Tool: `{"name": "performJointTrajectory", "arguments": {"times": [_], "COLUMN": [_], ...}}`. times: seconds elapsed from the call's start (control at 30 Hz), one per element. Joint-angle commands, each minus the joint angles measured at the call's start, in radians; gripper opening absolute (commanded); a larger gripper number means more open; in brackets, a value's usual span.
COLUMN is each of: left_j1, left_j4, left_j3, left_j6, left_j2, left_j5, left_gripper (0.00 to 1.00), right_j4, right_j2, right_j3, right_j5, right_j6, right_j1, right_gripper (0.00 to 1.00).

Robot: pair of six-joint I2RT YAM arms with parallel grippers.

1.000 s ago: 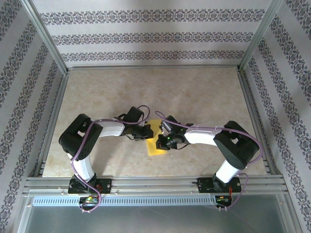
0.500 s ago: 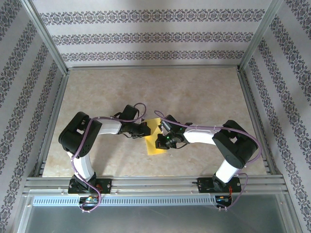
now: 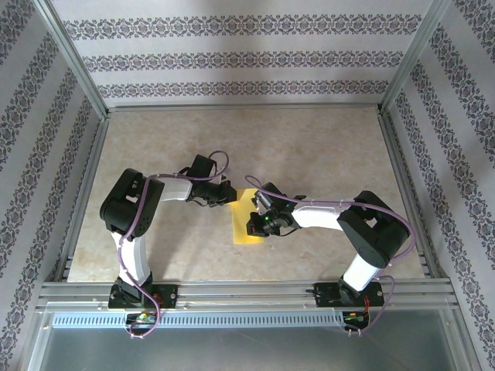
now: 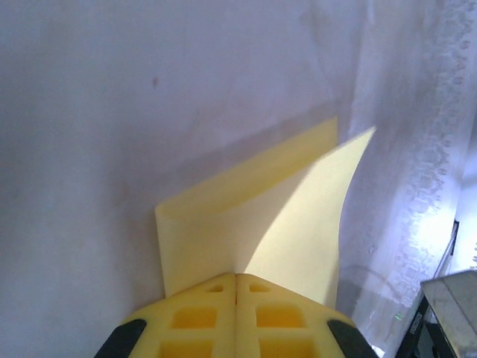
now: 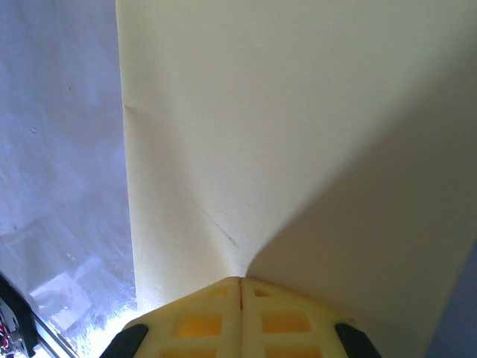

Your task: Fold a paper plane with a square sheet of paper (fold left side to right side)

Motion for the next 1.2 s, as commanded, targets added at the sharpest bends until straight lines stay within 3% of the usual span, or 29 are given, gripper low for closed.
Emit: {"name": "performJointTrajectory", "arguments": {"times": [0.0,0.6,0.87,1.17], "left_j1": [0.051,0.079,0.075,-0.009], "left_j4": [0.006,-0.086,-0.041,-0.124], "left_j3": [0.059,0.236,0.089,-0.156], "left_j6": [0.066,0.117,0.105,0.03], "left_j2": [0.049,0.116,-0.081,-0.365], "left_j5": [-0.145,-0.175,-0.185,-0.18], "left_gripper": [0.04,0.04,0.04,0.05], "right_j4": [-0.168,-0.146,-0.093,0.005], "right_j2": [0.058,0.055,0.014,-0.095], "right_j3": [-0.052,-0.049,-0.033,0.052], "right_j5": [0.105,0.111,0.102,0.07], "right_j6": [-0.009,0.025,0.05,0.092], "right_j1": [0.013,0.023,0.023,0.023], "right_gripper": [0.0,0.0,0.0,0.28]}}
